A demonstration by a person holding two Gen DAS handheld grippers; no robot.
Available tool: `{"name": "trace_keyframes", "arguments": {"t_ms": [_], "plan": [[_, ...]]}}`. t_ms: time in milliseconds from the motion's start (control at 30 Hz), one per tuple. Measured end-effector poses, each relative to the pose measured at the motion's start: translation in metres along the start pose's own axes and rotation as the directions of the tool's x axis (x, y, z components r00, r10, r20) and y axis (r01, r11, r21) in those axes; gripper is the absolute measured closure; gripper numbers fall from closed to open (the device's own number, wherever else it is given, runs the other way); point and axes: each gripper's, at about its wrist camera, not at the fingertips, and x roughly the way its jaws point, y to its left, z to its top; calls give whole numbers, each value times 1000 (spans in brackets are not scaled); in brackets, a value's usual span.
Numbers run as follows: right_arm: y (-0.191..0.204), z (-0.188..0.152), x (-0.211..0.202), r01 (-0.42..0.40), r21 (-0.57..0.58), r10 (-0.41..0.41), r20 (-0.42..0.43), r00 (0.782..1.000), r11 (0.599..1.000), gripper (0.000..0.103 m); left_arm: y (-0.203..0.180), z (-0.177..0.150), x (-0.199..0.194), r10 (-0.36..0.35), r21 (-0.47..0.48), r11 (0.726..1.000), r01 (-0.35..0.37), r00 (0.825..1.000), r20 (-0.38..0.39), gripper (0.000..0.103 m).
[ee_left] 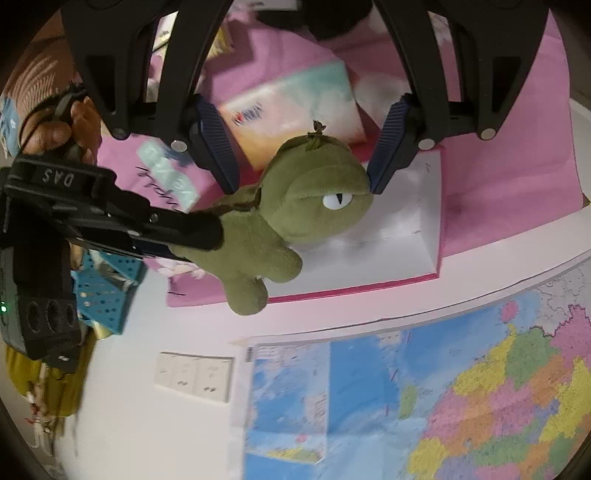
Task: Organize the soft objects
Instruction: 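Grasp the green plush frog with the right gripper and lift it, then release the frog into the pink box with the right gripper, then grasp the blue gingham scrunchie with the right gripper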
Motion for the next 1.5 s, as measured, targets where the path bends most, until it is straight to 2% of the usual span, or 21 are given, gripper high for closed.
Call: {"name": "trace_keyframes", "arguments": {"t_ms": [267,533,633,700,800,967,1200,1333,1500], "plan": [[-23,9,40,23,43,-21,-51,998,999,67,14,14,46,47,-36,998,-50,996,-78,31],[-42,4,73,18,94,-6,-129,992,995,65,23,14,70,96,-41,994,-103,985,-145,31],[-45,3,86,45,101,-28,-168,985,994,64,21,14,71,123,-23,992,-127,982,-144,31],[-49,1,94,98,97,-77,-200,977,991,62,19,14,69,130,-21,991,-134,982,-136,31],[-55,-1,91,135,106,-111,-204,973,985,61,20,12,60,137,-26,990,-141,984,-114,31],[-49,0,49,128,84,-117,-128,985,988,59,19,5,35,106,-33,994,-108,993,-57,31],[-26,-8,-17,128,4,-128,-62,990,992,49,-11,-15,-2,-28,28,999,28,1000,10,31],[-29,-29,-40,158,-7,-158,-82,984,987,43,-38,-27,-9,-96,93,991,94,995,9,30],[-51,-67,-41,226,15,-219,-184,958,974,43,-58,-43,-1,-157,114,981,160,987,-34,30]]}}
